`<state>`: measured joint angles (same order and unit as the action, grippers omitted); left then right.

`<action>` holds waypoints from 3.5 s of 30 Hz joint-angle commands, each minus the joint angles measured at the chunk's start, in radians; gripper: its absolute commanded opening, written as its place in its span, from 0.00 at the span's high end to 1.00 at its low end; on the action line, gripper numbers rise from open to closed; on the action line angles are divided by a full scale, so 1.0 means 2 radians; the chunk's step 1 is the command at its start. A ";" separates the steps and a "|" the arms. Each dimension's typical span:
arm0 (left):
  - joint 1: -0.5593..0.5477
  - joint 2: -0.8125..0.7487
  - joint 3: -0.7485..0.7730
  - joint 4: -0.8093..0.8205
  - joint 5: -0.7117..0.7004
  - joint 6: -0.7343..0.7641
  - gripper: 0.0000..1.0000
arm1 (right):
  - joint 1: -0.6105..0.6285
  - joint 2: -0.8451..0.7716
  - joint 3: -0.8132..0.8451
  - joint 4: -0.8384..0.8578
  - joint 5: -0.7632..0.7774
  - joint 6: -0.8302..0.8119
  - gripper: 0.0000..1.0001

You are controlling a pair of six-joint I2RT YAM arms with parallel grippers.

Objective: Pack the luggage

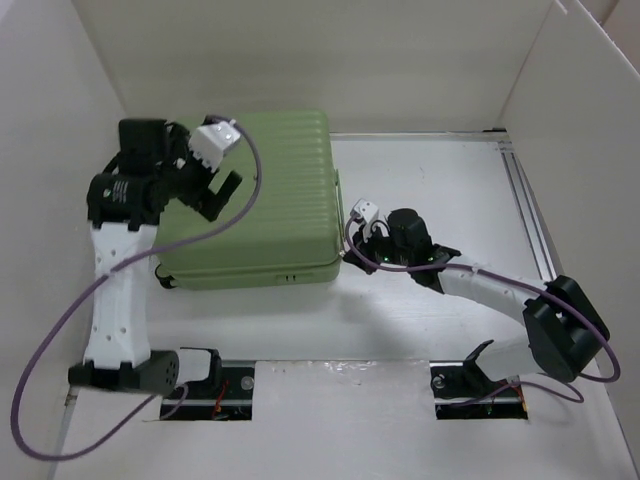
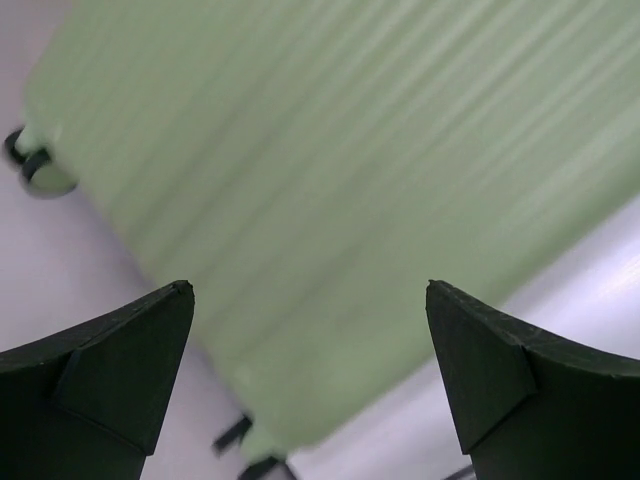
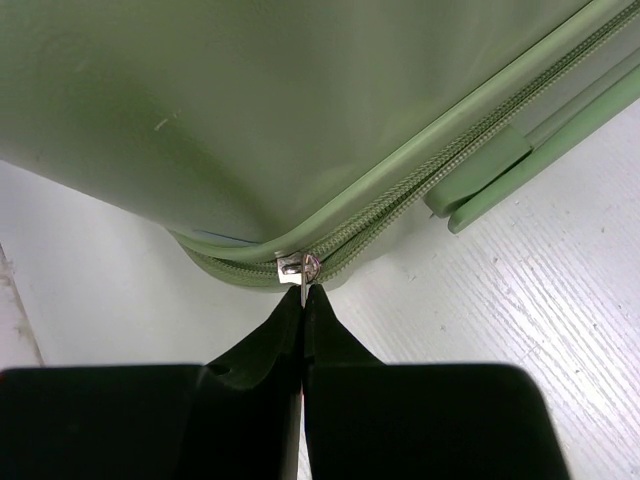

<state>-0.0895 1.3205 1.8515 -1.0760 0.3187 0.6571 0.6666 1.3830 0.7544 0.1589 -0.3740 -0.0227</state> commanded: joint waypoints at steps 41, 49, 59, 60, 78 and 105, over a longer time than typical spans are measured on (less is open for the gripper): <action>0.256 -0.088 -0.319 0.056 -0.070 0.562 0.01 | -0.059 0.076 0.035 0.097 -0.142 -0.009 1.00; 0.251 -0.088 -0.360 0.151 -0.071 0.571 0.01 | -0.063 0.065 0.039 0.066 -0.137 -0.019 1.00; 0.234 -0.060 -0.401 0.197 -0.099 0.527 1.00 | -0.079 0.029 0.053 0.025 -0.040 0.000 1.00; 0.234 -0.060 -0.408 0.197 -0.104 0.527 1.00 | -0.079 0.023 0.058 0.015 -0.015 0.005 1.00; 0.230 -0.066 -0.423 0.183 -0.056 0.526 1.00 | -0.097 0.056 0.202 -0.011 0.138 -0.100 1.00; 0.206 -0.010 -0.323 0.153 0.042 0.371 0.56 | -0.152 0.196 0.254 0.214 -0.148 -0.121 1.00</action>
<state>0.3096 1.2434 1.1992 -0.8059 0.4385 1.5188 0.3489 1.8729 1.2339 0.3065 -0.5606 -0.2554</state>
